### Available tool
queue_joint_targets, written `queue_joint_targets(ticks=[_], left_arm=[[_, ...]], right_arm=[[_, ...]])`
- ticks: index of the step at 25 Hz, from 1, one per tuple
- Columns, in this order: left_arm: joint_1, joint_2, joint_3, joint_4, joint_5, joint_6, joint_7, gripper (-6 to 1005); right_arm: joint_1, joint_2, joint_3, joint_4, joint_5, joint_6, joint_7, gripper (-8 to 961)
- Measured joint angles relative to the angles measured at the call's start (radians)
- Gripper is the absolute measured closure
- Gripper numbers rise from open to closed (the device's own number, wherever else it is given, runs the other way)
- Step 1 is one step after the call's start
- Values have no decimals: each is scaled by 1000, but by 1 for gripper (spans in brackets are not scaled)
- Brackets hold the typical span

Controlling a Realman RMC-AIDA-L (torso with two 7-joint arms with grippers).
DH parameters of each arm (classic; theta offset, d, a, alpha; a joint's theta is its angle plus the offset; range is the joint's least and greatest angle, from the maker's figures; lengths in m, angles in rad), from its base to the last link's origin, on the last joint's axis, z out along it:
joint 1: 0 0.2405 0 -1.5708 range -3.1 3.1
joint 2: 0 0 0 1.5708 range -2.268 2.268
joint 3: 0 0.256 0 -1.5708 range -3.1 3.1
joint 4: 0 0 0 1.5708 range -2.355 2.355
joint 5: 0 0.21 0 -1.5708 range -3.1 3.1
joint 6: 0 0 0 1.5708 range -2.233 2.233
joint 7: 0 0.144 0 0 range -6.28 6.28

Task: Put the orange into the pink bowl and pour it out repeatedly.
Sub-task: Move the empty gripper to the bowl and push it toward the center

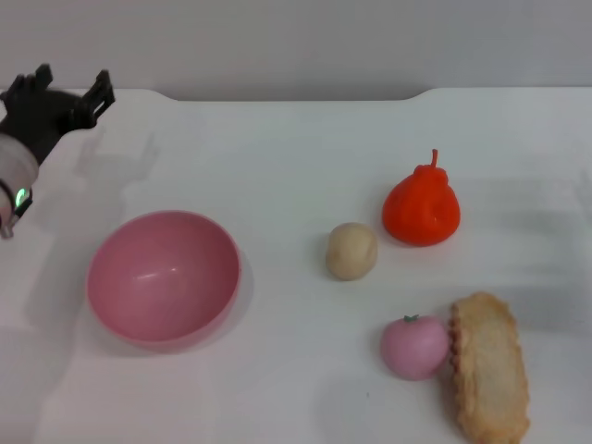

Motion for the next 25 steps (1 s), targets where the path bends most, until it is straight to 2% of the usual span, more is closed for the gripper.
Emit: queue_joint_targets(ticks=[1, 2, 3, 7, 8, 9, 10, 11, 14, 15, 16, 21, 25], left_arm=[[11, 2, -21, 55, 24, -56, 2, 235], [45, 1, -78, 215, 99, -233, 7, 236], [52, 0, -90, 251, 113, -269, 8, 237], [95, -5, -169, 533, 179, -616, 24, 241], [99, -6, -178, 579, 182, -669, 31, 242], [102, -9, -199, 662, 185, -802, 57, 243], [102, -9, -199, 662, 185, -802, 57, 244], [92, -32, -255, 803, 183, -1068, 138, 244], [65, -72, -315, 901, 179, -1305, 228, 247], [65, -72, -315, 901, 179, -1305, 228, 248], [40, -83, -330, 957, 175, -1469, 266, 249], [17, -83, -314, 1012, 172, -1641, 274, 254], [21, -84, -285, 1038, 173, -1726, 279, 257]], right_arm=[[0, 0, 0, 0, 0, 0, 0, 165], [0, 0, 0, 0, 0, 0, 0, 165], [1, 0, 0, 0, 0, 0, 0, 165], [4, -1, -3, 1, 0, 0, 0, 165], [4, -1, -3, 1, 0, 0, 0, 165], [4, -1, -3, 0, 0, 0, 0, 165], [4, -1, -3, 0, 0, 0, 0, 165], [4, -1, -3, 1, 0, 0, 0, 165], [5, -1, -2, 0, 0, 0, 0, 165], [5, -2, -2, 0, 0, 0, 0, 165], [6, -2, -2, -1, 0, 0, 0, 165], [12, -3, -3, 0, 0, 0, 0, 164], [13, -3, -3, 0, 0, 0, 0, 164]])
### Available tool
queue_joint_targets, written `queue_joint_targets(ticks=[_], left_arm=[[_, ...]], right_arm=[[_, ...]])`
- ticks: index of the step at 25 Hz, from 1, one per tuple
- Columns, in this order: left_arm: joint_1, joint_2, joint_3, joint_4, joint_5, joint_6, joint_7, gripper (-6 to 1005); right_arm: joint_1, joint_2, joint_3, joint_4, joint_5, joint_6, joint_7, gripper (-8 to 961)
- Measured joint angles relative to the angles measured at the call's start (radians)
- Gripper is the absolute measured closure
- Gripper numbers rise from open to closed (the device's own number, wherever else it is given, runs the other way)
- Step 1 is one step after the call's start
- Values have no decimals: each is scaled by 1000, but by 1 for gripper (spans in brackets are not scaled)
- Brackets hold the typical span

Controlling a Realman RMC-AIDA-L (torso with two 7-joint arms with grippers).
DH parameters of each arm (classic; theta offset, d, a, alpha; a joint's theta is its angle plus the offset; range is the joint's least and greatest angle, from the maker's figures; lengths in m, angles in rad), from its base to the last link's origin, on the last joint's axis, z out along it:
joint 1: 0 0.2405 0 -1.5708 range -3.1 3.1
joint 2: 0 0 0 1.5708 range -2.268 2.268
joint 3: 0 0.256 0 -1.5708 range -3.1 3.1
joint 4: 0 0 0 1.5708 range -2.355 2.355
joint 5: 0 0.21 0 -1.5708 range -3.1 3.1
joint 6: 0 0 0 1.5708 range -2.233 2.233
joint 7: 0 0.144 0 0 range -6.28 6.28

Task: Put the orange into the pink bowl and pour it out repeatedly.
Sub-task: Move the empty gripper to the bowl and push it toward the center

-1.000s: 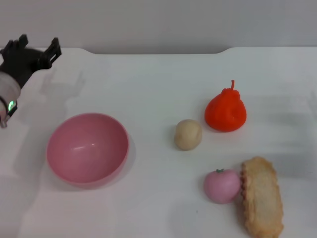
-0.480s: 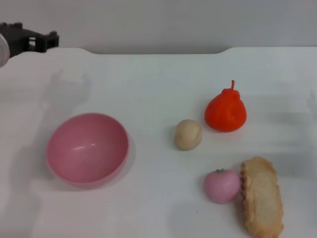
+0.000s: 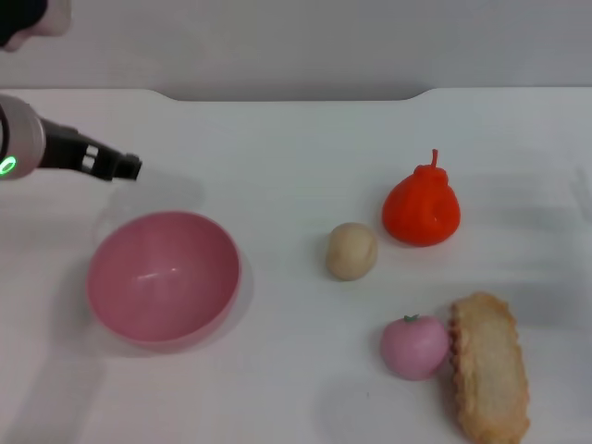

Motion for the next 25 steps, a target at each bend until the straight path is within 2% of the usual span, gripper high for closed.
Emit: queue_joint_targets(ticks=[6, 10, 19, 25], left_arm=[[5, -2, 13, 35, 0, -104, -7, 263], [5, -3, 20, 6, 0, -131, -17, 267], [-2, -5, 56, -99, -1, -131, -41, 275], [-7, -5, 88, -122, -1, -118, -57, 281]], right_arm=[[-1, 0, 0, 2, -1, 0, 0, 164], [-2, 0, 0, 2, -1, 0, 0, 164], [-1, 0, -1, 2, -1, 0, 0, 164], [0, -1, 0, 2, 0, 0, 0, 164]])
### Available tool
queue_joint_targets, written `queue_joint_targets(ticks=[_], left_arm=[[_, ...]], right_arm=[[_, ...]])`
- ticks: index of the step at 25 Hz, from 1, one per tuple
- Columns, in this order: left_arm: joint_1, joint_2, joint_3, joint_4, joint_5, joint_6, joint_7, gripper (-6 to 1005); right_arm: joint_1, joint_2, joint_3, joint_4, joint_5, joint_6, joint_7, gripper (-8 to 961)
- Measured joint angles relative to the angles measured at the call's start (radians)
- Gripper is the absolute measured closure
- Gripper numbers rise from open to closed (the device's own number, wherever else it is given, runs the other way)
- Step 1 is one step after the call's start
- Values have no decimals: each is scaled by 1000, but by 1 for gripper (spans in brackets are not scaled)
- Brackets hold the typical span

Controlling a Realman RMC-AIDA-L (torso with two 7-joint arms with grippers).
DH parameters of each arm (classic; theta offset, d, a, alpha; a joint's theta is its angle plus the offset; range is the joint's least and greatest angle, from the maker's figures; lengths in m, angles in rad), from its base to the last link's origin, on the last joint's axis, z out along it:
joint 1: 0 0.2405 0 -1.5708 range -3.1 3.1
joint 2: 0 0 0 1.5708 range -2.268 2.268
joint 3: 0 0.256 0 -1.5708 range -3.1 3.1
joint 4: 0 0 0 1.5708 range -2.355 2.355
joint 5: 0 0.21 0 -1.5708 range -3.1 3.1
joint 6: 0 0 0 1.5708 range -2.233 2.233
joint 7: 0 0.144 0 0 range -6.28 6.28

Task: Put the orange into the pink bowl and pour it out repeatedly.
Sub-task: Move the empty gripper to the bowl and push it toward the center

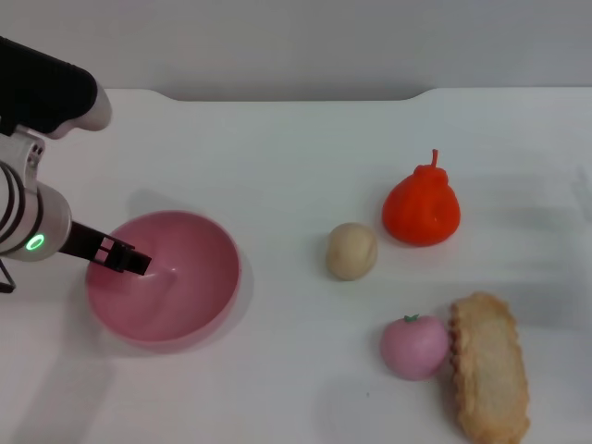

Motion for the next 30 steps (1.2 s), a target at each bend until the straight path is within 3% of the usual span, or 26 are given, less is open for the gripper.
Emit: queue_joint_targets(ticks=[23, 30], left_arm=[[-59, 1, 17, -119, 0, 30, 0, 302], [-81, 1, 29, -158, 13, 31, -5, 428]], right_arm=[[-7, 1, 0, -7, -2, -9, 0, 165], [-7, 1, 0, -11, -5, -9, 0, 164]])
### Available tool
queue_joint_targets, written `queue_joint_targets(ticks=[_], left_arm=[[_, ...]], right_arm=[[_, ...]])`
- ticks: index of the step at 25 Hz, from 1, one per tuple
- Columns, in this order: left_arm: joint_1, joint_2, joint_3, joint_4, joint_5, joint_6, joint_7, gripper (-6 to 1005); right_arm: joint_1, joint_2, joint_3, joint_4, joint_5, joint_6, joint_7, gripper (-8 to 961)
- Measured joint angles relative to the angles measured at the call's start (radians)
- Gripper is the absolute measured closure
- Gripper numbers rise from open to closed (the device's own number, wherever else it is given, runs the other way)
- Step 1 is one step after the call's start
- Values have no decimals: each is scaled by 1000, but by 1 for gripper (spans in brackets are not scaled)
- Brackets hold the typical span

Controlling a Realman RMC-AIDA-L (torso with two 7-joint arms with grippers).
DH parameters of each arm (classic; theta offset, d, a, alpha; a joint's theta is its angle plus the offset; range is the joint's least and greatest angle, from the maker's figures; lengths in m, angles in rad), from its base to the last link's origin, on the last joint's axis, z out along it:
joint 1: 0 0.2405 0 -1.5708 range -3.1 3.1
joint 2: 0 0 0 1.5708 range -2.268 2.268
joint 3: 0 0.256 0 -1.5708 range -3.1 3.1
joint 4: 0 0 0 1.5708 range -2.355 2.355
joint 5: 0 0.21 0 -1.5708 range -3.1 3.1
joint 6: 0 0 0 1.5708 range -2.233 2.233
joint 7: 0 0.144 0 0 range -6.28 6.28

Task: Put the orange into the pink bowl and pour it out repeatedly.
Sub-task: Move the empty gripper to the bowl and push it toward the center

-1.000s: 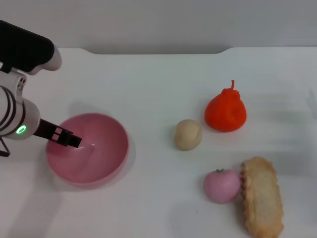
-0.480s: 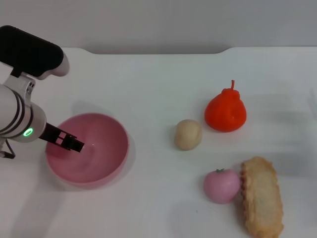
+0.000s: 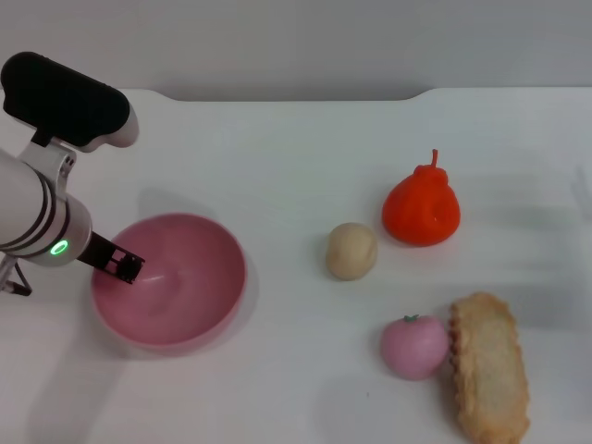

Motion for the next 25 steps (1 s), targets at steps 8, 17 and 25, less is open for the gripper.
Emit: queue_joint_targets(ticks=[8, 17, 25], left_arm=[[-16, 0, 1, -24, 1, 10, -2, 785], [-23, 1, -10, 2, -9, 20, -2, 866], [-29, 3, -11, 62, -7, 19, 6, 928]], right_arm=[[-1, 0, 0, 0, 0, 0, 0, 164], [-1, 0, -1, -1, -5, 3, 54, 164], [-2, -1, -16, 3, -7, 7, 63, 165]])
